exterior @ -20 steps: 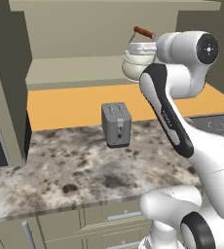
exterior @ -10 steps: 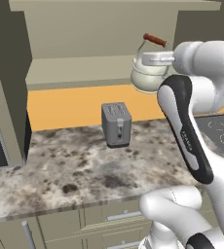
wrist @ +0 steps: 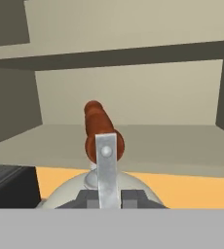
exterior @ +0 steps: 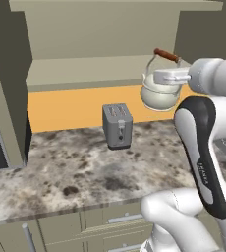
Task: Open the cabinet, pick the kettle from the cabinet, and place it in the sink.
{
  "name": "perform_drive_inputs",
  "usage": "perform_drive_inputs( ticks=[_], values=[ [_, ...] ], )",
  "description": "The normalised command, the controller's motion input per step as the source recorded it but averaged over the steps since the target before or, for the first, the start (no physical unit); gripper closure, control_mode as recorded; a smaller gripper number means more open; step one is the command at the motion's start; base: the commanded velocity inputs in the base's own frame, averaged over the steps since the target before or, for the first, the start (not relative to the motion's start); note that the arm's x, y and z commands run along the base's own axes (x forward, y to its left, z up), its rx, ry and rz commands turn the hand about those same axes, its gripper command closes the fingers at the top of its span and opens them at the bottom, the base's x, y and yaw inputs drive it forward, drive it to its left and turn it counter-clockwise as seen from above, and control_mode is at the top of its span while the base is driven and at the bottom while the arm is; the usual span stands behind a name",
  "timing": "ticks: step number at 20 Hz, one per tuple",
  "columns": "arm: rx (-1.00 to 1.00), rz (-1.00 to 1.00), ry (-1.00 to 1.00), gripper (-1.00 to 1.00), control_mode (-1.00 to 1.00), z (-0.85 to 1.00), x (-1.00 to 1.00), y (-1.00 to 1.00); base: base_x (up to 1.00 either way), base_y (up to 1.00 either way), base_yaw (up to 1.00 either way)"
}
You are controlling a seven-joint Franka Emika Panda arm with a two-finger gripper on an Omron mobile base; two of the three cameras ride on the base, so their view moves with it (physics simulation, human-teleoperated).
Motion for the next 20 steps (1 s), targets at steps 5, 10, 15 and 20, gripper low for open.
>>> perform_drive_inputs(
  ticks=[5,10,15,20],
  values=[
    [0.00,0.00,0.01,1.00,-1.00,-0.36,-0.41,-0.07,0.00,0.00,0.00],
    [0.00,0.00,0.06,1.00,-1.00,-0.56,-0.17,-0.07,0.00,0.00,0.00],
    [0.00,0.00,0.07,1.00,-1.00,-0.54,-0.07,-0.12,0.00,0.00,0.00],
    [0.00,0.00,0.01,1.00,-1.00,-0.45,-0.05,-0.06,0.00,0.00,0.00]
  ],
)
